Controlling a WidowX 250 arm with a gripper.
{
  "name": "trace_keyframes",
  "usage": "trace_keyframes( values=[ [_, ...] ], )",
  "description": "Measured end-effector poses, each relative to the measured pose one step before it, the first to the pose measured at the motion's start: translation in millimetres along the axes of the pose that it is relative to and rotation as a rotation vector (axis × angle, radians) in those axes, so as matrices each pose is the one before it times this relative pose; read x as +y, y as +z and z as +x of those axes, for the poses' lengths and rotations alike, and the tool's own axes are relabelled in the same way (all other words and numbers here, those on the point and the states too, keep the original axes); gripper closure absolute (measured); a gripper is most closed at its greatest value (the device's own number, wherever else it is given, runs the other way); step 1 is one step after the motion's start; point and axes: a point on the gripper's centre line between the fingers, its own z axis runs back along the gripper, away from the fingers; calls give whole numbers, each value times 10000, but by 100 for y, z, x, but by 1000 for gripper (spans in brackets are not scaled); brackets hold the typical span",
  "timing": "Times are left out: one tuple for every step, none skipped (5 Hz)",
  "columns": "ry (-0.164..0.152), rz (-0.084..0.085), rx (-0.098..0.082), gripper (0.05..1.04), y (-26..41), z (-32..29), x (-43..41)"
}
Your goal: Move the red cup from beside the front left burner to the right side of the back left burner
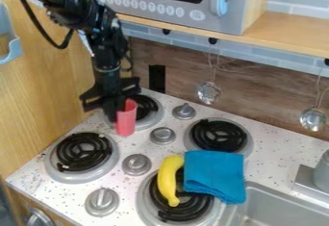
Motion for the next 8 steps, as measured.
trace_keyframes(
  values=[
    [245, 38, 28, 987, -1004, 1372, -1403],
    [206, -88, -12, 987, -611, 1378, -1491],
    [215, -6, 57, 987, -1301, 1108, -1295],
    [309, -9, 12, 987, -1562, 996, -1256],
    [255, 52, 30, 987, -1613, 281, -645],
    [110, -7, 33, 987, -805, 37, -414],
    [-91, -167, -49, 987, -48, -346, -1215],
    [36, -141, 112, 987, -17, -451, -447]
  ],
)
